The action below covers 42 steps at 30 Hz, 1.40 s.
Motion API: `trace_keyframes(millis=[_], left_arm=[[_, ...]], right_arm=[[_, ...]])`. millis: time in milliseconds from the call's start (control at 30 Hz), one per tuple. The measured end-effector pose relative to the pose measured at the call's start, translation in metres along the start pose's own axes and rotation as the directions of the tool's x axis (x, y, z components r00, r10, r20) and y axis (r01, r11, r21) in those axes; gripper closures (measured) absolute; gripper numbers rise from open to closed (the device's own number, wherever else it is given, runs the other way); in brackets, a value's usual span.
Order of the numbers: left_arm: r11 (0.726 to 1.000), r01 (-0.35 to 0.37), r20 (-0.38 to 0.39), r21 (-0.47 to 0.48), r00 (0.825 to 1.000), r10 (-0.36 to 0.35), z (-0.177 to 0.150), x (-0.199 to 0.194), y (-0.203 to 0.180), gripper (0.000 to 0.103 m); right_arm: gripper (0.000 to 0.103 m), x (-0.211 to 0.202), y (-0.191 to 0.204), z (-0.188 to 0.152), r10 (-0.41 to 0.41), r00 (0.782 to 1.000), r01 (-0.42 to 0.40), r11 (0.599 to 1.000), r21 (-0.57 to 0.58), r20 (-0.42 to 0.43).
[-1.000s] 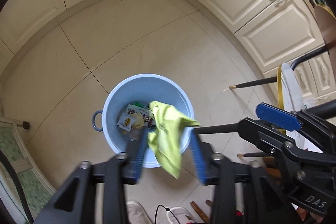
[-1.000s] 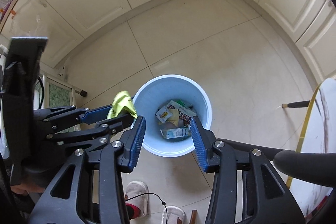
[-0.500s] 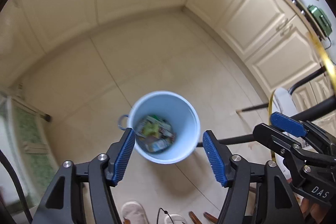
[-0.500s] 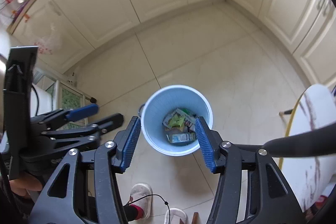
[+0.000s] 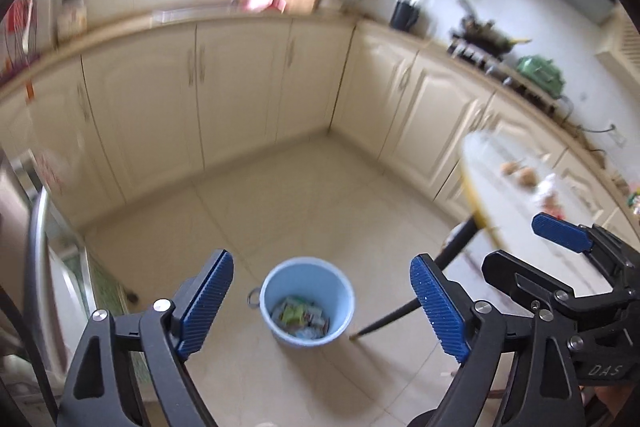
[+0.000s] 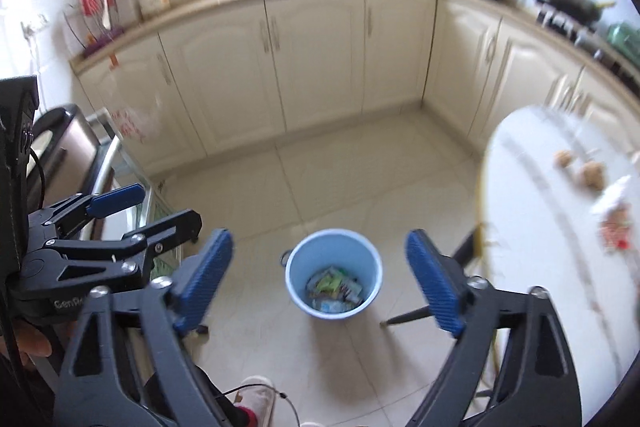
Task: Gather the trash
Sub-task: 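Lift both grippers away from the bucket back toward the table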
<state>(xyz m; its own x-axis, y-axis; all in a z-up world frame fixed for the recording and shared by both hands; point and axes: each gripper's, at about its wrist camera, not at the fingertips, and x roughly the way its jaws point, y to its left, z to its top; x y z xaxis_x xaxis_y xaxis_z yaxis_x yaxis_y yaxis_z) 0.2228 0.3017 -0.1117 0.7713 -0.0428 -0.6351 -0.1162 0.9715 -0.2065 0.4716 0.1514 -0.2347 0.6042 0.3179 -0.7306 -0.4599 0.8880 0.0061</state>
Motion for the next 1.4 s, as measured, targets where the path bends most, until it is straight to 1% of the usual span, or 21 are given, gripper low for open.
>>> trace_keyframes(millis=[100, 133, 167, 233, 300, 333, 467, 533, 600, 667, 733, 767, 867, 900, 933, 1000, 1067, 1100, 1133, 1300, 1400], left_arm=[[0.999, -0.004, 0.105, 0.046, 0.994, -0.001, -0.013, -0.047, -0.038, 0.007], [0.998, -0.006, 0.135, 0.062, 0.991, -0.002, -0.023, -0.059, -0.053, 0.005], [0.997, -0.011, 0.173, 0.079, 0.985, -0.003, -0.030, -0.074, -0.068, 0.003], [0.993, -0.026, 0.235, 0.114, 0.972, -0.002, -0.043, -0.099, -0.092, 0.001], [0.987, -0.043, 0.301, 0.152, 0.954, -0.004, -0.057, -0.127, -0.115, 0.001], [0.984, -0.051, 0.328, 0.168, 0.945, -0.007, -0.071, -0.138, -0.125, 0.001], [0.974, -0.080, 0.432, 0.211, 0.901, -0.020, -0.103, -0.176, -0.170, 0.001], [0.970, -0.093, 0.476, 0.226, 0.879, -0.027, -0.118, -0.193, -0.191, 0.001], [0.968, -0.099, 0.509, 0.229, 0.860, -0.033, -0.136, -0.210, -0.200, 0.001], [0.967, -0.096, 0.544, 0.237, 0.837, -0.051, -0.149, -0.216, -0.217, 0.001], [0.964, -0.077, 0.560, 0.256, 0.824, -0.082, -0.162, -0.221, -0.229, 0.001], [0.962, -0.070, 0.573, 0.263, 0.814, -0.098, -0.173, -0.218, -0.233, 0.001], [0.960, -0.056, 0.598, 0.276, 0.791, -0.126, -0.186, -0.217, -0.238, 0.001], [0.959, -0.050, 0.604, 0.278, 0.786, -0.134, -0.189, -0.214, -0.231, 0.001], [0.958, -0.045, 0.605, 0.283, 0.783, -0.142, -0.193, -0.215, -0.237, 0.001], [0.956, -0.035, 0.610, 0.290, 0.777, -0.156, -0.196, -0.208, -0.219, 0.001], [0.955, -0.032, 0.609, 0.294, 0.777, -0.162, -0.198, -0.209, -0.206, 0.001], [0.955, -0.027, 0.607, 0.296, 0.777, -0.166, -0.197, -0.207, -0.200, 0.001], [0.951, -0.010, 0.601, 0.308, 0.777, -0.187, -0.198, -0.207, -0.198, 0.001], [0.948, 0.001, 0.596, 0.319, 0.778, -0.202, -0.189, -0.203, -0.187, 0.001], [0.946, 0.008, 0.579, 0.323, 0.789, -0.204, -0.176, -0.190, -0.190, 0.001]], right_arm=[[0.005, -0.059, -0.001, -0.002, -0.039, 0.995, 0.039, 0.999, 0.001, 0.089], [0.003, -0.076, -0.001, -0.002, -0.051, 0.992, 0.050, 0.999, 0.006, 0.116], [0.000, -0.098, -0.003, -0.004, -0.066, 0.986, 0.065, 0.998, 0.011, 0.151], [0.000, -0.135, -0.009, -0.006, -0.092, 0.974, 0.090, 0.996, 0.020, 0.206], [0.000, -0.173, -0.012, -0.010, -0.120, 0.956, 0.114, 0.993, 0.039, 0.268], [0.000, -0.190, -0.015, -0.011, -0.131, 0.948, 0.122, 0.991, 0.048, 0.289], [0.000, -0.252, -0.021, -0.021, -0.185, 0.909, 0.161, 0.982, 0.094, 0.374], [0.000, -0.280, -0.024, -0.026, -0.215, 0.885, 0.183, 0.976, 0.116, 0.413], [0.000, -0.306, -0.026, -0.032, -0.246, 0.860, 0.207, 0.969, 0.135, 0.446], [0.000, -0.329, -0.028, -0.033, -0.264, 0.836, 0.219, 0.964, 0.149, 0.481], [0.000, -0.351, -0.032, -0.037, -0.289, 0.813, 0.238, 0.957, 0.164, 0.505], [0.000, -0.362, -0.033, -0.039, -0.304, 0.798, 0.250, 0.953, 0.173, 0.520], [0.000, -0.387, -0.037, -0.045, -0.341, 0.764, 0.280, 0.940, 0.195, 0.547], [0.000, -0.394, -0.037, -0.046, -0.350, 0.754, 0.287, 0.937, 0.201, 0.555], [0.000, -0.402, -0.039, -0.048, -0.357, 0.746, 0.291, 0.934, 0.207, 0.562], [0.000, -0.411, -0.041, -0.049, -0.371, 0.734, 0.302, 0.928, 0.216, 0.569], [0.000, -0.418, -0.044, -0.051, -0.381, 0.723, 0.309, 0.924, 0.225, 0.576], [0.000, -0.418, -0.045, -0.051, -0.387, 0.721, 0.313, 0.922, 0.228, 0.575], [0.000, -0.419, -0.045, -0.051, -0.391, 0.720, 0.316, 0.920, 0.230, 0.574], [0.000, -0.417, -0.060, -0.054, -0.405, 0.719, 0.324, 0.914, 0.244, 0.565], [0.000, -0.411, -0.074, -0.055, -0.417, 0.723, 0.327, 0.909, 0.259, 0.551]])
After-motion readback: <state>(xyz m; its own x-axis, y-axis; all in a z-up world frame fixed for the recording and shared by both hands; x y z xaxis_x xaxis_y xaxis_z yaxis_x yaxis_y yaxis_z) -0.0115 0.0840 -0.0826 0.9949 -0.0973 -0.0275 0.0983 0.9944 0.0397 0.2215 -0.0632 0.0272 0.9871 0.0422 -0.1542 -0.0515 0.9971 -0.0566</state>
